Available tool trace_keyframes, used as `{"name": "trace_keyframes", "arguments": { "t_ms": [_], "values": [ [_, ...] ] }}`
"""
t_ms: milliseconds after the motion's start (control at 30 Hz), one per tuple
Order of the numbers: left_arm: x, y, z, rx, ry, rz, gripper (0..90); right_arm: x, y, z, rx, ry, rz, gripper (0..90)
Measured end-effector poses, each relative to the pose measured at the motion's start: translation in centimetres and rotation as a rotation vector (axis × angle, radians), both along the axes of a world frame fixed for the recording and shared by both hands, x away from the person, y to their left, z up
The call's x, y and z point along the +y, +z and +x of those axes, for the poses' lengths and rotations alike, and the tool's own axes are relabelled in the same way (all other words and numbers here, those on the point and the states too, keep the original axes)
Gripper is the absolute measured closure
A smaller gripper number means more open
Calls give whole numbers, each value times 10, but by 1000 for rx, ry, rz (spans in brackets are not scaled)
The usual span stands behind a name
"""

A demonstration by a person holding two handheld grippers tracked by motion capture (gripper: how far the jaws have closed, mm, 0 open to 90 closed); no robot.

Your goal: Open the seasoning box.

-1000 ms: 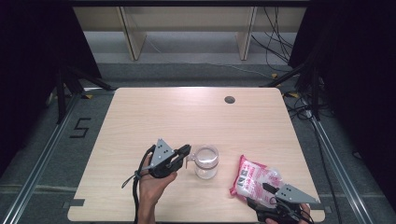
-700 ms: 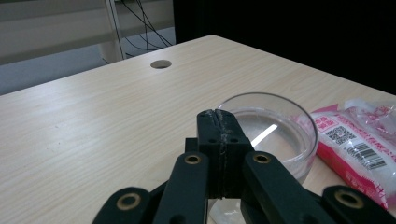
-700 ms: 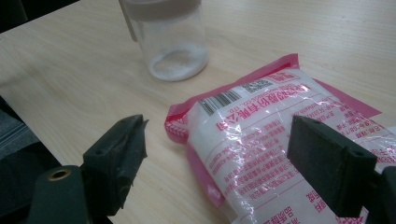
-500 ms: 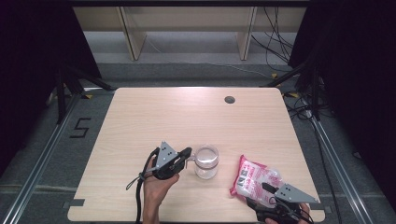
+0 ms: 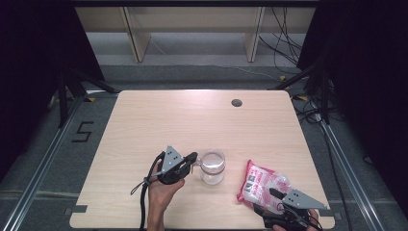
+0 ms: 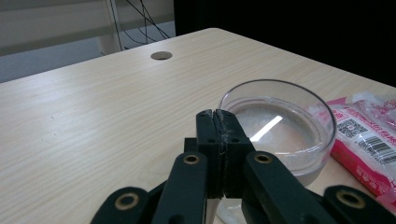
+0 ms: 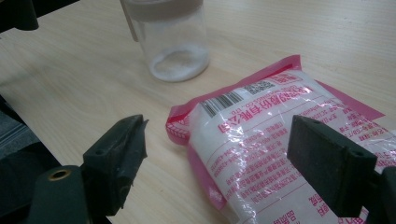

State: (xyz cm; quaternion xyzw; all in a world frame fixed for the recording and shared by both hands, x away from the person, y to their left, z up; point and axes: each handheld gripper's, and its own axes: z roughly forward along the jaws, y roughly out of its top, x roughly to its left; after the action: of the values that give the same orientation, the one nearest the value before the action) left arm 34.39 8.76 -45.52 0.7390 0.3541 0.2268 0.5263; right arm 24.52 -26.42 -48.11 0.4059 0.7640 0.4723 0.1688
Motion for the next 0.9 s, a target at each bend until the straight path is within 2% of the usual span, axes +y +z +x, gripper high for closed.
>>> {"name": "trace_keyframes", "arguments": {
  "t_ms": [100, 133, 167, 233, 267, 333, 367, 400, 433, 567, 600, 633, 667, 700, 733, 800, 833, 867, 900],
  "values": [
    [0, -1, 1, -7, -4, 1, 887, 0, 0, 0, 4, 1, 4, 203],
    [0, -1, 1, -7, -2, 2, 887, -1, 1, 0, -5, 1, -15, 204],
    [0, -1, 1, -7, -2, 2, 887, -1, 1, 0, 9, 3, -2, 204],
    [-1, -1, 0, 2, 6, -3, 885, -1, 1, 0, 6, -1, -6, 203],
    [0, -1, 1, -5, 1, 2, 886, -1, 1, 0, -18, -1, -17, 205],
    [1, -1, 1, -7, -1, 5, 885, -1, 1, 1, -20, -1, -18, 206],
    [0, -2, 1, 0, -1, -13, 884, -1, 1, 0, -12, -1, -16, 206],
    [0, -2, 1, -3, 0, -13, 884, 2, 1, -2, 19, -13, 15, 209],
    [1, -3, 1, -8, -1, -10, 884, 1, 0, 0, 2, 6, 11, 213],
    [2, -3, 1, -12, -5, -12, 883, 6, 0, 0, 14, 19, 9, 194],
    [2, -4, 1, -9, -4, -17, 883, 7, 0, 1, -8, 22, -8, 168],
    [2, -3, 0, -1, 4, -18, 883, 9, 0, 1, -5, 24, 6, 148],
    [3, -3, 0, -10, -4, -8, 883, 10, 0, 2, -8, 47, 19, 156],
    [3, -3, 0, -9, -5, -9, 882, 13, 1, 0, 9, 43, 41, 153],
    [3, -3, 0, -9, -2, -12, 882, 13, 1, 5, -18, 78, 35, 154],
    [3, -4, 0, -8, -5, -22, 882, 21, 4, 7, 15, 87, 20, 203],
    [3, -4, 1, -9, -7, -28, 882, 22, 3, 12, -22, 103, 1, 250],
    [4, -4, 0, -7, -5, -19, 882, 24, 4, 14, -17, 119, 10, 292],
    [4, -4, 0, -8, -6, -19, 881, 24, 5, 17, -39, 137, 7, 329]
  ]
}}
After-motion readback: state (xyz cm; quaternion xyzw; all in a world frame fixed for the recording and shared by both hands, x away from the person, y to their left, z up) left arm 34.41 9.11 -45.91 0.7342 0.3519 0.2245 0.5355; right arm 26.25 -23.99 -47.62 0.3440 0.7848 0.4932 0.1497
